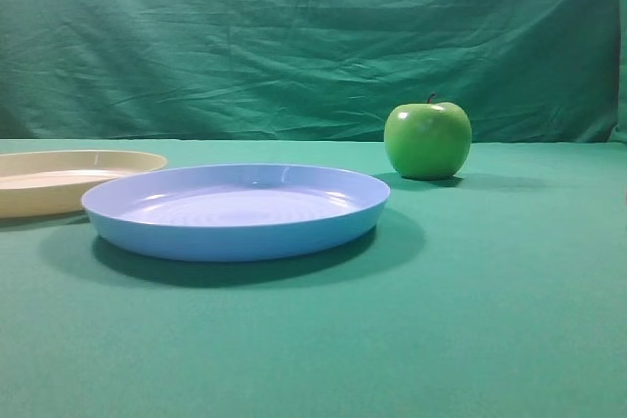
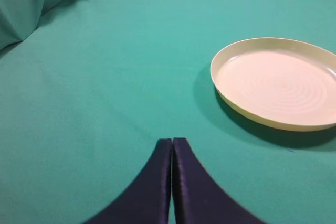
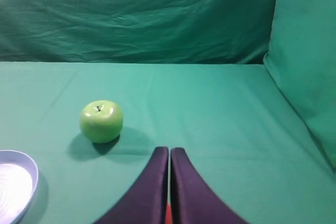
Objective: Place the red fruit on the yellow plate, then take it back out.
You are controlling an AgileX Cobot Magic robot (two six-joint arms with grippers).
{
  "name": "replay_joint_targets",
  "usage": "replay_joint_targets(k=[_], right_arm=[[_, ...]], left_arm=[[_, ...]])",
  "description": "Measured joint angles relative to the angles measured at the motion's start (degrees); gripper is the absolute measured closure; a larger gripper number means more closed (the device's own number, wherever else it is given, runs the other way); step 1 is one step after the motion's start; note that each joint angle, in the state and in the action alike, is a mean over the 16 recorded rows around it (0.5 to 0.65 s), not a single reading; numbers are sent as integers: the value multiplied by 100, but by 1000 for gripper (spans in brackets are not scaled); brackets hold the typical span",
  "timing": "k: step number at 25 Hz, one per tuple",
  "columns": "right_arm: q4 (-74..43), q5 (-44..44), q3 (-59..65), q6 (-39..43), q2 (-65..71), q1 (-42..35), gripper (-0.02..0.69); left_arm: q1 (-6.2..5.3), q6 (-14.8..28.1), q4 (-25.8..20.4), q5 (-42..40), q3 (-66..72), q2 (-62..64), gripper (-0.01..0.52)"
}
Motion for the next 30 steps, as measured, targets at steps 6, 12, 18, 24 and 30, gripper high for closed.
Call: replay_joint_targets(k=[6,12,18,24,30], right_arm=[[10,-605,1049,-99,-602,-114,665],[-19,-907,1738,-107,-838,-153,665],[-130,-820,2006,-108,-853,-153,665],[-249,-634,2025,-109,-853,-153,665],[-302,-541,2025,-110,-853,-153,665]], left_arm=[[0,0,0,0,0,0,514],[0,0,0,0,0,0,514],[0,0,0,0,0,0,514],[0,0,0,0,0,0,514],[0,0,0,0,0,0,514]])
